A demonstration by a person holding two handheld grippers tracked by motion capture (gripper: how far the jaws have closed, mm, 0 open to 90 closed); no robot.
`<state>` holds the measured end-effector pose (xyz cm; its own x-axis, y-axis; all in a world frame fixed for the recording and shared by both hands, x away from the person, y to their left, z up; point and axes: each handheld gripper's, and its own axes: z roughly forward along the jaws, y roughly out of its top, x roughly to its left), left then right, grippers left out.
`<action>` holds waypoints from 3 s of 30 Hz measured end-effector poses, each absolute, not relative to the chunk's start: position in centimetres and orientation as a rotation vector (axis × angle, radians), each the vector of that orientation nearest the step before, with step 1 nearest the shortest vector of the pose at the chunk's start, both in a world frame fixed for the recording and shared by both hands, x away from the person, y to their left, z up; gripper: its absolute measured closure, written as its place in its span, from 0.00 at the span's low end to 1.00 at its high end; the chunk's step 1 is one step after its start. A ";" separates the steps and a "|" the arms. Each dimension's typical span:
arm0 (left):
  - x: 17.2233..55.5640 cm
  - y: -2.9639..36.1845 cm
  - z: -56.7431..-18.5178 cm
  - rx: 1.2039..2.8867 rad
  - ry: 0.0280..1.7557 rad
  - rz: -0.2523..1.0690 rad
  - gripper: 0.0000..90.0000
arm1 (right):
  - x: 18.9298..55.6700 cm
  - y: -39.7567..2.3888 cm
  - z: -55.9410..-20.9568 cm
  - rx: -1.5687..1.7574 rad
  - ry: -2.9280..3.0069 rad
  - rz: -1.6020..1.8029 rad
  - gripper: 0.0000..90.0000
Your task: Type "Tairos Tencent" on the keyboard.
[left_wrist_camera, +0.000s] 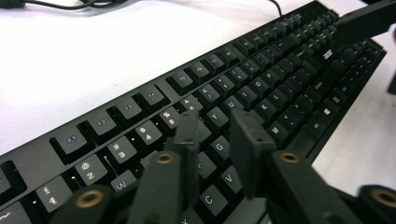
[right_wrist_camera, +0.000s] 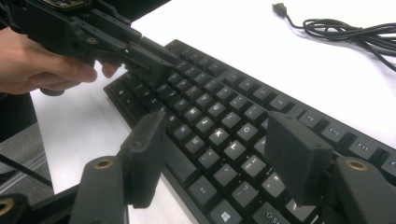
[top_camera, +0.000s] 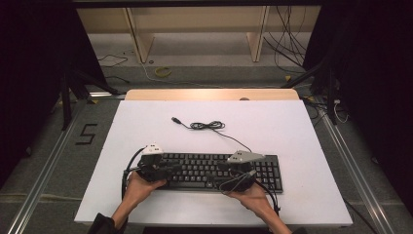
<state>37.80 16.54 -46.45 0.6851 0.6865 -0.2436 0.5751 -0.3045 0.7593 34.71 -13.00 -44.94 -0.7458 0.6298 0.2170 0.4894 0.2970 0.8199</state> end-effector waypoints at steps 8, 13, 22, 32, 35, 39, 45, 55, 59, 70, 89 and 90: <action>38.2 16.0 -46.9 2.027 0.975 0.176 0.97 | 34.3 -13.5 -45.1 1.051 2.399 1.442 0.44; 38.5 15.5 -47.1 2.038 0.975 0.182 0.99 | 34.1 -13.7 -45.2 1.049 2.395 1.446 0.43; 39.3 14.8 -47.5 2.055 0.997 0.183 0.99 | 33.8 -13.9 -45.2 1.052 2.393 1.451 0.41; 39.6 14.3 -47.8 2.093 0.995 0.183 0.99 | 33.6 -13.9 -45.2 1.053 2.397 1.444 0.41; 39.5 14.2 -48.0 2.093 0.992 0.186 1.00 | 33.6 -13.9 -45.2 1.054 2.394 1.445 0.41; 39.5 14.2 -48.0 2.089 0.994 0.189 1.00 | 33.6 -14.0 -45.2 1.055 2.391 1.441 0.41; 39.4 14.2 -47.7 2.099 0.994 0.201 0.99 | 33.6 -14.2 -45.1 1.060 2.383 1.445 0.41; 39.1 14.6 -47.1 2.060 1.006 0.198 0.91 | 33.6 -14.4 -45.2 1.065 2.375 1.444 0.40; 39.1 14.9 -46.8 2.052 1.005 0.188 0.88 | 33.6 -14.5 -45.2 1.068 2.371 1.447 0.40; 38.9 15.0 -46.4 2.026 0.996 0.136 0.69 | 33.7 -14.9 -45.0 1.072 2.360 1.447 0.39; 37.6 16.2 -45.4 1.919 0.954 0.098 0.39 | 33.4 -15.9 -44.9 1.083 2.333 1.454 0.38; 37.6 16.2 -45.4 1.915 0.950 0.101 0.39 | 33.4 -16.0 -44.9 1.083 2.332 1.454 0.38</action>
